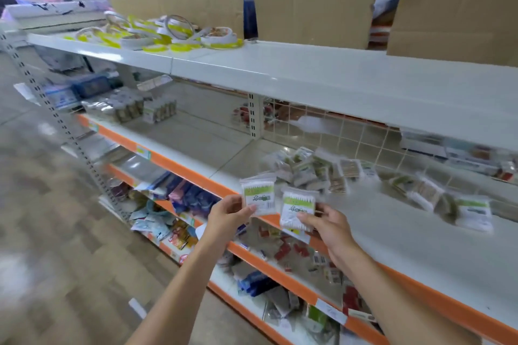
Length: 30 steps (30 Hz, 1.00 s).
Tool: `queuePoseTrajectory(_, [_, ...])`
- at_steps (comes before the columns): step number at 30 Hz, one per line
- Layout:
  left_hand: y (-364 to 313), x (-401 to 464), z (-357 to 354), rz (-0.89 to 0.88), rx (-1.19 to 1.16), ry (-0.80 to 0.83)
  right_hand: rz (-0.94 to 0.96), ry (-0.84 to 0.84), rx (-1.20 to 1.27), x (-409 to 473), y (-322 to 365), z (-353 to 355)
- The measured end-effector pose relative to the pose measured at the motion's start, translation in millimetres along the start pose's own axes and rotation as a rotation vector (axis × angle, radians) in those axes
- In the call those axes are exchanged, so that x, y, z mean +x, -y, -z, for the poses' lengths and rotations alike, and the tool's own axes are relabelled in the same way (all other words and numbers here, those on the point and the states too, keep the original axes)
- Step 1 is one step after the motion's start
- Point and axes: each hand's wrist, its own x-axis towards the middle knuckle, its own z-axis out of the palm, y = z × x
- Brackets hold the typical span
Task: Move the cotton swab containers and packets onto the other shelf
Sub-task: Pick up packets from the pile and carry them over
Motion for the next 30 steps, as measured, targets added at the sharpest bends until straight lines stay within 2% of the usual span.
queuePoseTrajectory(14, [-7,41,181,-0.017,-0.005,-0.212,0.007,0.213,0.0,63,3,-203])
queuePoseTrajectory(22, [8,49,275,0.01,-0.009,-0.333,-0.071,0.371,0.085,83,-15,-317])
queuePoseTrajectory(30, [28,83,349,0.089,-0.05,-0.459,-0.144,0.492,0.042,128,-23,-413])
